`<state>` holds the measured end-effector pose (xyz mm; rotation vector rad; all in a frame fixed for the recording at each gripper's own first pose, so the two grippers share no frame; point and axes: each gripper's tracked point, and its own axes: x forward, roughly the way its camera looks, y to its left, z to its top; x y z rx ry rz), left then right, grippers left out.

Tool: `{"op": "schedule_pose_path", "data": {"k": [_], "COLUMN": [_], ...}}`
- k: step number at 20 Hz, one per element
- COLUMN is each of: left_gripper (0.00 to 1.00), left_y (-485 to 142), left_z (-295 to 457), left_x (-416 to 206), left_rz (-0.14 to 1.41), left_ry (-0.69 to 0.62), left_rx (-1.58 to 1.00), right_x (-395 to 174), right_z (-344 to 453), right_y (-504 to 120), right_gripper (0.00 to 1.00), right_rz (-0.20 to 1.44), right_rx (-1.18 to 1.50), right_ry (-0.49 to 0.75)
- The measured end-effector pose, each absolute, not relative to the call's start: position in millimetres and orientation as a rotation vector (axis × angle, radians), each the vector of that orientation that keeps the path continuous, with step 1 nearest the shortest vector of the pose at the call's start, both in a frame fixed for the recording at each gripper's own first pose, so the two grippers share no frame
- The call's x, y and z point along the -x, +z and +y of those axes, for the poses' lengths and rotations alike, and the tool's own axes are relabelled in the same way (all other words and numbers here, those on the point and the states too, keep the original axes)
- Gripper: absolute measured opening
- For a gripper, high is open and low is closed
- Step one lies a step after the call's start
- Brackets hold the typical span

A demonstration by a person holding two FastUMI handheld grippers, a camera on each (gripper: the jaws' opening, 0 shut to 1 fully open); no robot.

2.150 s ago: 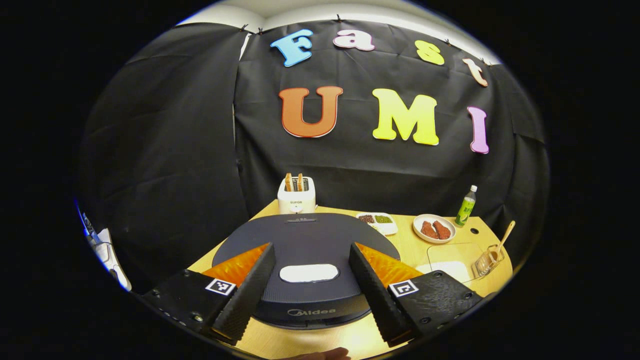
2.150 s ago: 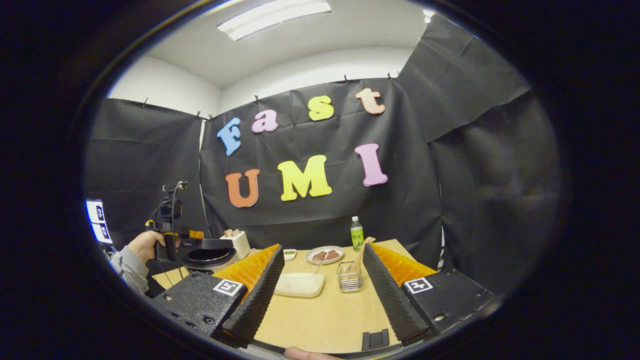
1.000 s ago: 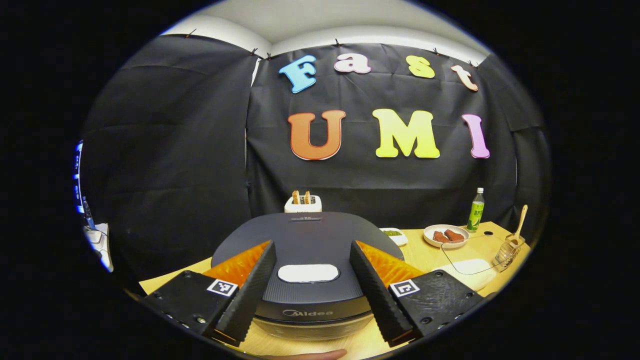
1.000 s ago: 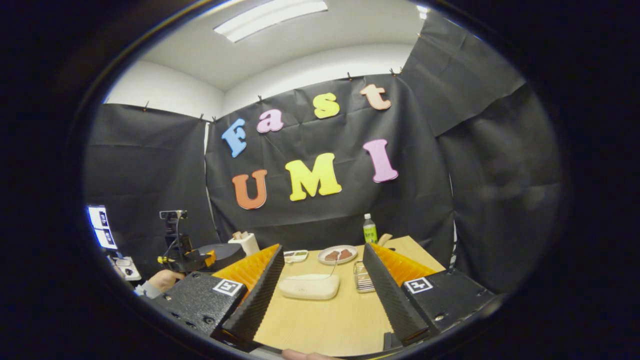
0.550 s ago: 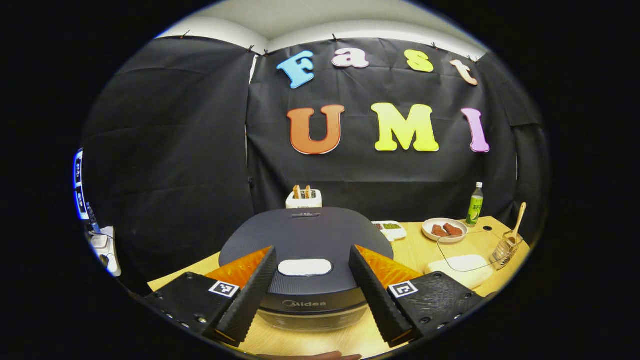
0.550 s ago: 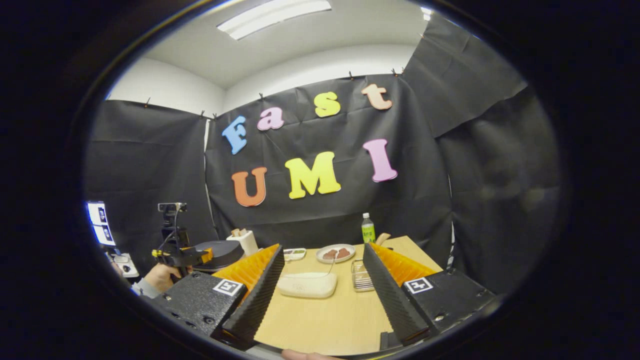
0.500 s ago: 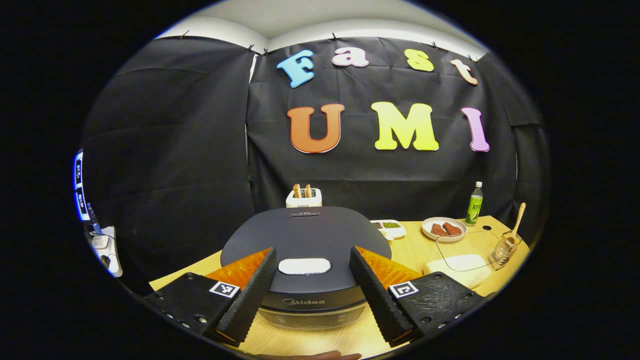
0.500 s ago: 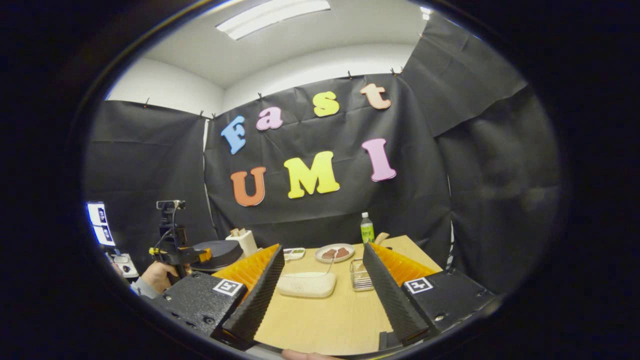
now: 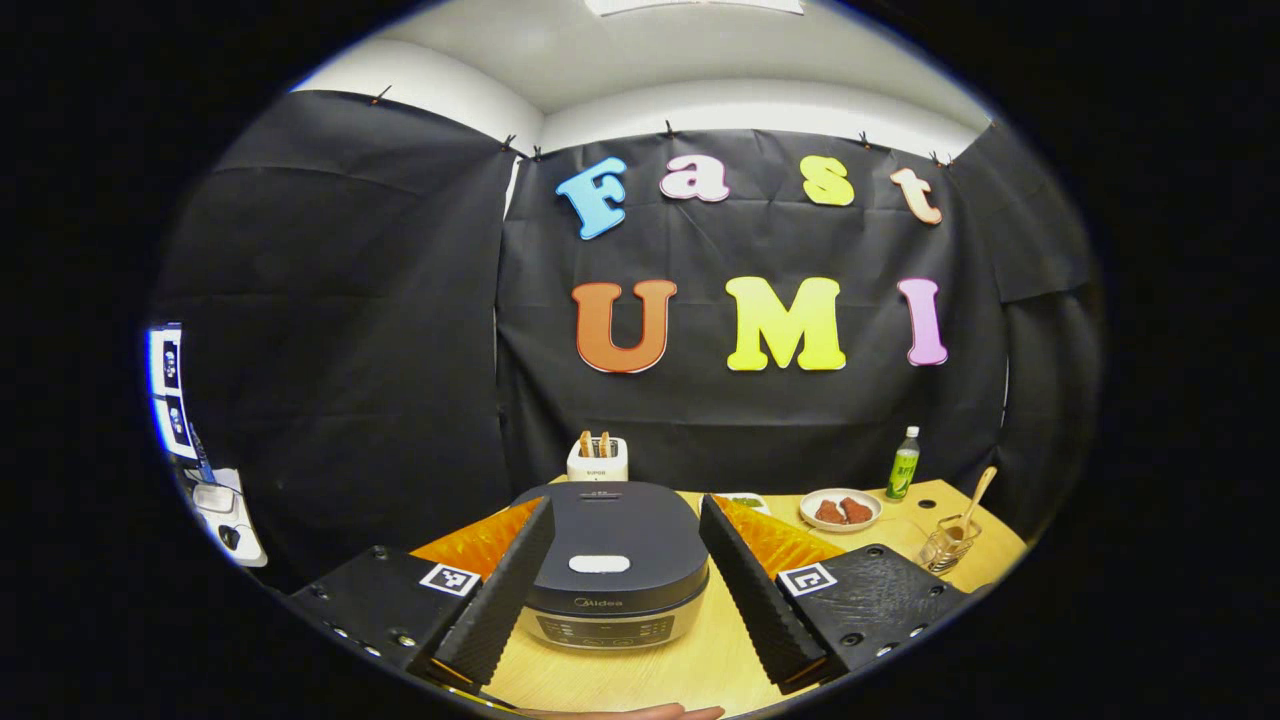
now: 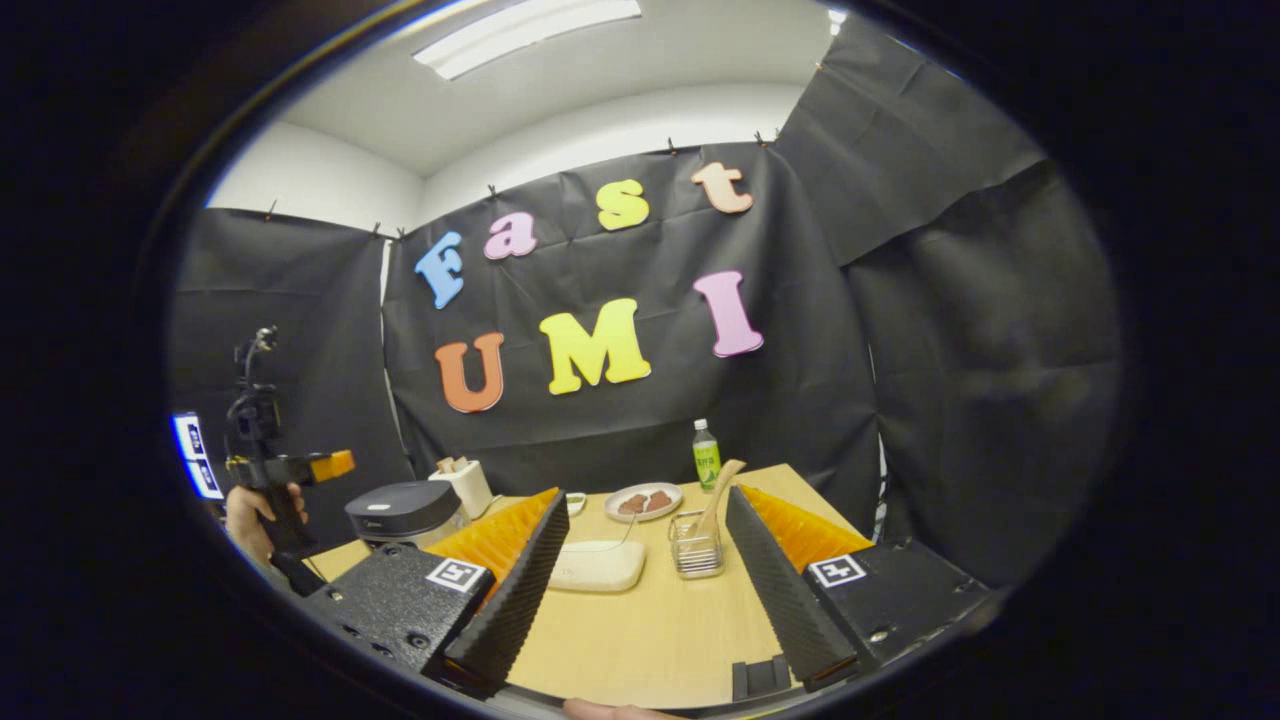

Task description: Close the left gripper, press the button to open the rice cooker; take a wooden spoon from the chopstick holder with the right hand, scoop a spoonful of rice and pour it into the rice cooker, then put the wooden spoon back into the chopstick holder.

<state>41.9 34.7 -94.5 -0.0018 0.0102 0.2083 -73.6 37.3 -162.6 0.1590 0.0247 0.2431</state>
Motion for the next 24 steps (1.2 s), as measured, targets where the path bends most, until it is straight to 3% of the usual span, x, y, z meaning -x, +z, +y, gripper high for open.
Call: {"op": "schedule_pose_path", "data": {"k": [3, 4, 5, 10, 24], "left_gripper": [0.93, 1.00, 0.95, 0.94, 0.94], "left_y": [-79, -83, -90, -95, -83], "left_z": [20, 11, 6, -14, -47], "left_x": [-11, -1, 9, 49, 84], "left_rz": [-0.032, -0.028, -0.020, -0.033, -0.033], "left_ry": [0.169, 0.149, 0.135, 0.123, 0.050], "left_rx": [0.014, 0.026, 0.038, 0.054, -0.055], "right_x": [74, 73, 75, 76, 77], "right_z": [34, 35, 35, 34, 40], "right_y": [-161, -163, -164, -156, -102], "right_gripper": [1.00, 1.00, 1.00, 0.97, 1.00], "right_rz": [0.023, 0.027, 0.033, 0.020, -0.046], "right_rx": [-0.164, -0.165, -0.162, -0.139, -0.018], "right_ry": [0.241, 0.242, 0.242, 0.230, 0.176]}}
